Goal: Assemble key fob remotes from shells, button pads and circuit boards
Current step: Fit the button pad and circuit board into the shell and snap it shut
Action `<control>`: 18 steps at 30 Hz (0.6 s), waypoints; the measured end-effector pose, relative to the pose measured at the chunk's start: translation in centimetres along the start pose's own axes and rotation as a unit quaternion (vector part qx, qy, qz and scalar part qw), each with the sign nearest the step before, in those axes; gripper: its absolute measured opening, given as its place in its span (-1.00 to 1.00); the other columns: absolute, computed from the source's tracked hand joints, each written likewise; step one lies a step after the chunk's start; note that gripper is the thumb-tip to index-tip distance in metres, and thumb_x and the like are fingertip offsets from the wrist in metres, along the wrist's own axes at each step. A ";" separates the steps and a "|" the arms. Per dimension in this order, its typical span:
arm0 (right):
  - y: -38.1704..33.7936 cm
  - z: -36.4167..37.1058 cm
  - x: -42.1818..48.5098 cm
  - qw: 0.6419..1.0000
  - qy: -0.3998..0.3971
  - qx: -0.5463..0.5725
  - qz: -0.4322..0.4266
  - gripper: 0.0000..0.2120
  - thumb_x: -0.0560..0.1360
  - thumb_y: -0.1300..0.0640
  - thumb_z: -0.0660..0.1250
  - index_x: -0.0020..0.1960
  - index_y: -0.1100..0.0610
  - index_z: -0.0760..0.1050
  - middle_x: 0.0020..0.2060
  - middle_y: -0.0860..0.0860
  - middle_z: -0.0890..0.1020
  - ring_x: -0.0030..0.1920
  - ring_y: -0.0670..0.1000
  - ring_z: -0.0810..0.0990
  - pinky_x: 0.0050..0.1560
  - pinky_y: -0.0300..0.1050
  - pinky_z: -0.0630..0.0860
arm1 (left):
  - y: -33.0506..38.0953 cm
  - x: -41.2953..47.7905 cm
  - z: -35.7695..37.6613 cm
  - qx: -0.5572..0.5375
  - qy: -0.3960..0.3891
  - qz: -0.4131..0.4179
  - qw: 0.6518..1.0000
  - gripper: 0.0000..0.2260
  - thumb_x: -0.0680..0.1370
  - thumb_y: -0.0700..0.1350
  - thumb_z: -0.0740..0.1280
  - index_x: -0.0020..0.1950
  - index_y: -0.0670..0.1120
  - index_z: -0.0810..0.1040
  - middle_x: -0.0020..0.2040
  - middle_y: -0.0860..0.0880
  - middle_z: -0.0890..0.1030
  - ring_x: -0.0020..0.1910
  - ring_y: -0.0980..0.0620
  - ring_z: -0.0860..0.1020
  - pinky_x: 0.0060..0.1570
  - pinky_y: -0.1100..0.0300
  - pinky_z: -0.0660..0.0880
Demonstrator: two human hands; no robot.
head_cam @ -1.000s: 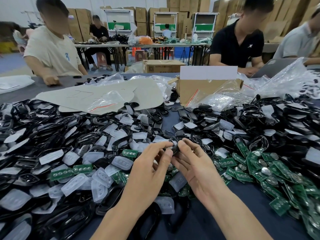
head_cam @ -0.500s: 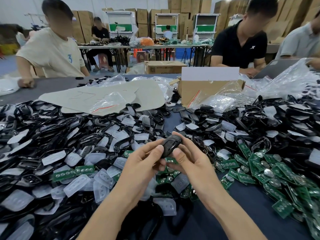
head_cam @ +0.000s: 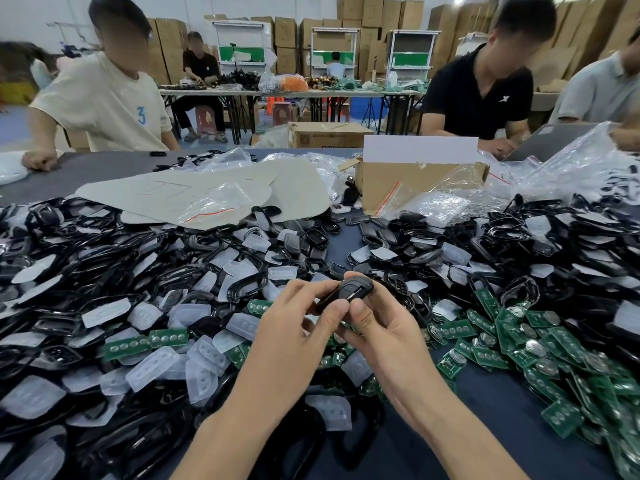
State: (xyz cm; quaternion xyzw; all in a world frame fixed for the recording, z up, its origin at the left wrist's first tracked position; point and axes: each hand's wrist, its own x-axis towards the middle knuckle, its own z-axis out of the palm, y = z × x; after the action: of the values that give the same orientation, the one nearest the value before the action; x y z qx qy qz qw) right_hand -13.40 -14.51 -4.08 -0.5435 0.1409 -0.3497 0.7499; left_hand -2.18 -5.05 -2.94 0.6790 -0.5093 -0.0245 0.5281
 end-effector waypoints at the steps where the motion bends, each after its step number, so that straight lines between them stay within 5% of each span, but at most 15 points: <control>1: 0.0 0.1 0.0 1.000 -0.002 -0.001 0.003 -0.74 0.52 0.01 0.36 0.18 -0.02 0.64 0.18 0.05 0.68 0.22 0.06 0.66 0.10 -0.16 0.61 | -0.2 -0.1 -0.1 0.029 -0.004 0.020 0.999 -0.75 0.58 0.27 0.24 0.18 0.24 0.56 0.04 0.30 0.51 0.03 0.27 0.54 -0.04 0.50 0.40; 7: 0.0 0.0 0.0 0.999 -0.010 0.035 0.033 -0.74 0.56 0.03 0.35 0.21 0.01 0.64 0.22 0.08 0.66 0.20 0.03 0.66 0.13 -0.11 0.60 | -0.5 -0.1 -0.3 0.107 -0.007 0.072 0.992 -0.66 0.59 0.26 0.17 0.31 0.19 0.41 0.00 0.34 0.42 -0.04 0.38 0.47 -0.03 0.54 0.36; 13: -0.2 0.2 -0.1 0.996 -0.015 0.072 0.046 -0.78 0.56 0.05 0.36 0.16 0.01 0.68 0.19 0.06 0.69 0.16 -0.02 0.68 0.11 -0.14 0.61 | -0.8 -0.2 -0.2 0.081 -0.018 0.050 0.995 -0.56 0.58 0.24 0.18 0.34 0.05 0.55 0.01 0.24 0.49 0.01 0.29 0.51 -0.02 0.50 0.39; 18: -0.4 0.5 -0.4 0.996 -0.023 0.071 0.044 -0.79 0.56 0.04 0.33 0.13 -0.06 0.69 0.14 0.00 0.71 0.13 -0.06 0.69 0.07 -0.20 0.62 | -0.8 -0.2 0.0 0.044 -0.028 0.010 0.999 -0.69 0.60 0.25 0.23 0.31 0.24 0.50 0.01 0.25 0.51 0.03 0.21 0.54 -0.04 0.44 0.42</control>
State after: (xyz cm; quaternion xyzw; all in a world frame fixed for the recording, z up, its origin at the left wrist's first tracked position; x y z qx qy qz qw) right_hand -13.56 -13.96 -3.57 -0.4898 0.1218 -0.3133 0.8044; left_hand -1.73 -4.98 -3.67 0.6953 -0.5314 -0.0159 0.4836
